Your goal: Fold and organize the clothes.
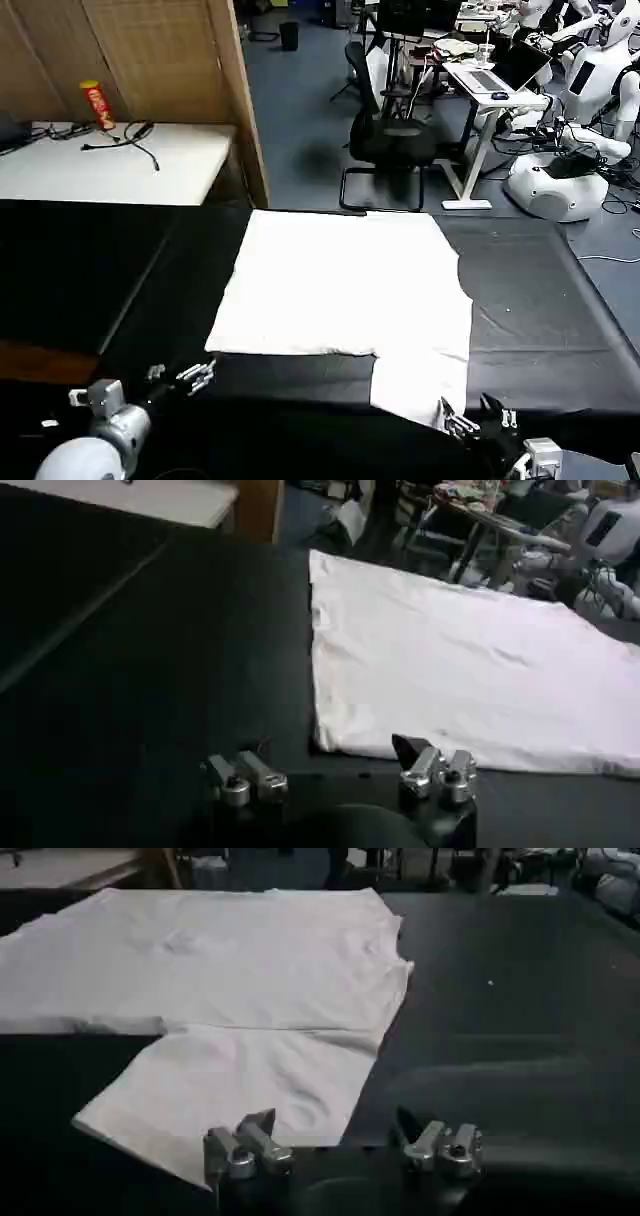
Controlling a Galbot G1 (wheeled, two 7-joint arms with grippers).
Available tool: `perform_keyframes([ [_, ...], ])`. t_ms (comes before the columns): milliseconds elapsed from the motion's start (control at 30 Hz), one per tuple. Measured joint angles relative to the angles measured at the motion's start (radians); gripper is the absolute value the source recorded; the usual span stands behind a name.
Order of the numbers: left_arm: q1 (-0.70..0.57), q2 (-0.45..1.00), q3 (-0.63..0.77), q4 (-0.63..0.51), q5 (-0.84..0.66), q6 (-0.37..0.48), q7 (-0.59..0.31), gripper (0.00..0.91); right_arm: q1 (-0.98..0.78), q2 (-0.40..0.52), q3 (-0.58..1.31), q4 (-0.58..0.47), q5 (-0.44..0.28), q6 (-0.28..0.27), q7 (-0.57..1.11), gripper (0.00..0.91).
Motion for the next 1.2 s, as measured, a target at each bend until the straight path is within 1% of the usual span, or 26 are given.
perform_keyframes([
  [167, -0.022, -0.009, 0.017, 0.017, 0.029, -0.006, 0.001, 0.878, 0.001, 0.016, -0.013, -0.006, -0.019, 0.000, 0.008, 0.878],
  [200, -0.026, -0.010, 0.021, 0.020, 0.039, -0.007, 0.000, 0.858, 0.001, 0.019, -0.015, -0.007, -0.023, 0.000, 0.009, 0.868],
  [233, -0.030, -0.012, 0.025, 0.026, 0.047, -0.011, -0.001, 0.819, 0.002, 0.021, -0.017, -0.009, -0.026, 0.001, 0.010, 0.839],
  [267, -0.035, -0.014, 0.031, 0.032, 0.053, -0.013, 0.000, 0.653, 0.003, 0.023, -0.018, -0.011, -0.027, 0.001, 0.010, 0.780],
  [300, -0.038, -0.015, 0.035, 0.037, 0.056, -0.013, 0.000, 0.585, 0.004, 0.024, -0.018, -0.012, -0.029, 0.002, 0.010, 0.780],
  [333, -0.042, -0.017, 0.040, 0.044, 0.062, -0.014, 0.000, 0.527, 0.005, 0.025, -0.019, -0.014, -0.030, 0.002, 0.010, 0.761],
  [367, -0.047, -0.018, 0.045, 0.052, 0.067, -0.016, 0.001, 0.497, 0.007, 0.027, -0.020, -0.016, -0.031, 0.002, 0.011, 0.761],
  [400, -0.051, -0.019, 0.049, 0.058, 0.070, -0.018, 0.001, 0.400, 0.007, 0.028, -0.021, -0.017, -0.032, 0.002, 0.010, 0.712],
  [433, -0.055, -0.021, 0.054, 0.065, 0.073, -0.018, 0.002, 0.332, 0.008, 0.029, -0.023, -0.019, -0.034, 0.002, 0.010, 0.683],
  [467, -0.060, -0.024, 0.061, 0.073, 0.077, -0.020, 0.003, 0.263, 0.008, 0.030, -0.025, -0.020, -0.036, 0.001, 0.009, 0.673],
  [500, -0.063, -0.026, 0.065, 0.078, 0.079, -0.021, 0.004, 0.156, 0.008, 0.031, -0.027, -0.020, -0.038, 0.000, 0.009, 0.566],
  [533, -0.067, -0.028, 0.067, 0.083, 0.081, -0.022, 0.004, 0.137, 0.007, 0.032, -0.028, -0.020, -0.040, -0.001, 0.009, 0.449],
  [567, -0.070, -0.029, 0.070, 0.087, 0.082, -0.022, 0.004, 0.117, 0.005, 0.033, -0.030, -0.019, -0.046, -0.003, 0.009, 0.351],
  [600, -0.072, -0.030, 0.072, 0.090, 0.085, -0.024, 0.004, 0.059, 0.002, 0.034, -0.030, -0.017, -0.051, -0.003, 0.009, 0.273],
  [633, -0.075, -0.032, 0.075, 0.094, 0.088, -0.025, 0.004, 0.029, -0.002, 0.034, -0.030, -0.014, -0.055, -0.004, 0.009, 0.078],
  [667, -0.080, -0.033, 0.078, 0.100, 0.090, -0.025, 0.002, 0.000, -0.006, 0.035, -0.030, -0.010, -0.056, -0.004, 0.012, 0.068],
  [733, -0.083, -0.035, 0.080, 0.108, 0.090, -0.025, 0.000, 0.000, -0.012, 0.036, -0.026, -0.003, -0.056, -0.007, 0.019, 0.020],
  [800, -0.079, -0.035, 0.083, 0.106, 0.089, -0.025, 0.000, 0.000, -0.021, 0.036, -0.018, 0.008, -0.056, -0.012, 0.030, 0.000],
  [933, -0.062, -0.035, 0.082, 0.087, 0.087, -0.023, -0.001, 0.000, -0.043, 0.041, -0.012, 0.046, -0.057, -0.033, 0.050, 0.000],
  [1000, -0.048, -0.034, 0.080, 0.068, 0.086, -0.017, -0.012, 0.000, -0.060, 0.045, -0.011, 0.069, -0.057, -0.054, 0.064, 0.000],
  [1200, -0.005, -0.036, 0.066, 0.004, 0.091, -0.012, -0.041, 0.000, -0.117, 0.060, -0.004, 0.130, -0.057, -0.080, 0.091, 0.000],
])
